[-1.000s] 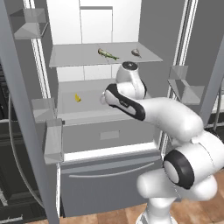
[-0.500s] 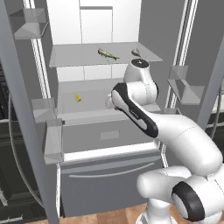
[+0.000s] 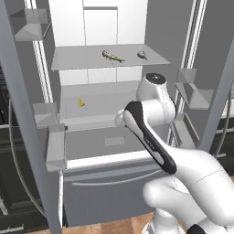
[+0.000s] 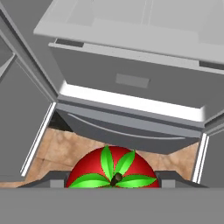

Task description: Gather the lemon wedge and tomato from the fridge and place them on a tray on the dining counter. Then gather the fishs from the fridge and place them on the other tray.

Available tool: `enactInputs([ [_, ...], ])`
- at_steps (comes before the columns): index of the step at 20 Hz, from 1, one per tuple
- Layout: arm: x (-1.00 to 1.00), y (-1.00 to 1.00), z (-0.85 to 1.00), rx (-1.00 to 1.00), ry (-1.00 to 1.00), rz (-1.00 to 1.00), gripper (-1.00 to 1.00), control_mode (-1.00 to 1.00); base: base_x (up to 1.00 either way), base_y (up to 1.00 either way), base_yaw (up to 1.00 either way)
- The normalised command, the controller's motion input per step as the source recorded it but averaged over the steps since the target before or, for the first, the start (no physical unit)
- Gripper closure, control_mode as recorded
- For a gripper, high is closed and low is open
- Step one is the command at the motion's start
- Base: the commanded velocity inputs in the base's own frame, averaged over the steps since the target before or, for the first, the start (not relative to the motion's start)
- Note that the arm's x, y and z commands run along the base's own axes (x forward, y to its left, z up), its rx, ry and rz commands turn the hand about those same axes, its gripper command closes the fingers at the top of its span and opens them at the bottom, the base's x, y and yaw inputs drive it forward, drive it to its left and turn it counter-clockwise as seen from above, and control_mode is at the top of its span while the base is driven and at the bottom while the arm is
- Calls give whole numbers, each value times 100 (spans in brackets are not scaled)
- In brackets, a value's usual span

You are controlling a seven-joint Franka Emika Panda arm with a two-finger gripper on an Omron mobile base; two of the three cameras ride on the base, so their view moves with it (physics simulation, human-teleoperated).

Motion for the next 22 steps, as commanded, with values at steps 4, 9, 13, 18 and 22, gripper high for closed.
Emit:
enactInputs([
  [4,-16,-22,-6,0,0,0,100,-100,0,0,0],
  [9,0,0,1,0,0,0,100,-100,0,0,0],
  [13,0,0,0,0,0,0,100,-100,0,0,0],
  [18,0,0,0,0,0,0,100,-100,0,0,0],
  [22,0,0,0,0,0,0,100,-100,0,0,0],
])
